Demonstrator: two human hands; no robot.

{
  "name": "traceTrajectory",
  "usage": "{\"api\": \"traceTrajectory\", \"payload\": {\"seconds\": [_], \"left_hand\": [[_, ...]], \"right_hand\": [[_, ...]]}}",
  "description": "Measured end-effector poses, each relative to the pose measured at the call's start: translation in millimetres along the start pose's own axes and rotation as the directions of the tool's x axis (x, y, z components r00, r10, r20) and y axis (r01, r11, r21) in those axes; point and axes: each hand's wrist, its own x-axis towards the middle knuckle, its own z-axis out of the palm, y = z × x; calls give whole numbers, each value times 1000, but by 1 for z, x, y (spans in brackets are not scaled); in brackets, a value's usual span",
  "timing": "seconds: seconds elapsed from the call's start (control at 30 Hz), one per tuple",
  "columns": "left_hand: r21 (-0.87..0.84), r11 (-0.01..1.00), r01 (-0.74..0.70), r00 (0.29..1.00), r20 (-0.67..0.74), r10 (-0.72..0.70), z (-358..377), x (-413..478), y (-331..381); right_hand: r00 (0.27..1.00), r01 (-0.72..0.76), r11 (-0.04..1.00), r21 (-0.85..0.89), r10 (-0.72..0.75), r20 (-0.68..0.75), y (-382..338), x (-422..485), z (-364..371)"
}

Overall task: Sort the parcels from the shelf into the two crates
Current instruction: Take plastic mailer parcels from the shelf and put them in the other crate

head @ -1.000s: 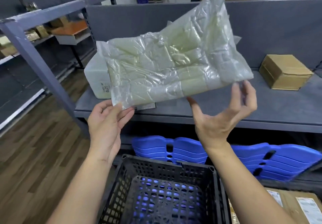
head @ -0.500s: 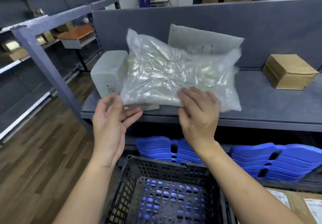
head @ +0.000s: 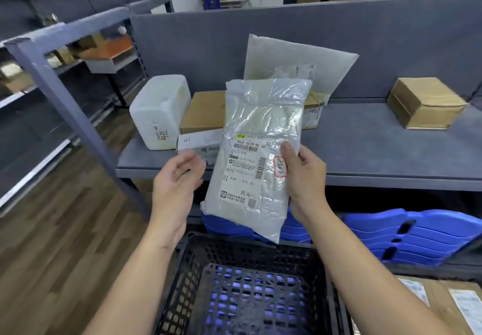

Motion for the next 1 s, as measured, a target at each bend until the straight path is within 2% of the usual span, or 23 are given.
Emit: {"api": "traceTrajectory", "payload": {"seconds": [0.07,0.13,0.2,0.27,0.3,0.37,0.47,0.57,0.67,0.77,0.83,1.0], "left_hand": [[2,1000,14,1000,6,-14,2,0,-2],[6,1000,16,1000,15,-16,2,1,-3],[6,1000,24,999,38,-24,2,3,-7],[8,999,47,997,54,-47,2,5,-10],[13,998,54,997,56,-54,2,7,-12],[30,999,45,997,66,-47,2,9,-15],[36,999,25,995,95,-29,3,8,-15],[39,999,32,995,95,-35,4,9,-13],[23,999,49,995,89,-51,5,9,-12],[18,999,40,995,96,-41,6,9,-13],[37,999,32,995,91,-35,5,11,-16],[103,993,63,992,99,-73,6,15,-20]], "right_hand": [[999,40,997,-59,-39,16,-2,-1,-1],[973,230,944,-238,-218,76,-3,-4,-3],[868,495,750,-438,-452,206,-2,-10,-5],[713,688,527,-500,-619,329,5,-14,-5],[649,743,452,-493,-666,367,8,-15,-4],[570,797,360,-486,-716,403,14,-16,-3],[525,814,298,-498,-745,412,21,-15,-3],[579,786,384,-485,-732,359,19,-18,-2],[749,651,605,-459,-609,259,13,-19,0],[905,414,833,-366,-419,71,9,-17,3],[947,313,909,-275,-321,14,6,-13,2],[997,81,994,-68,-80,9,3,-7,-4]]}}
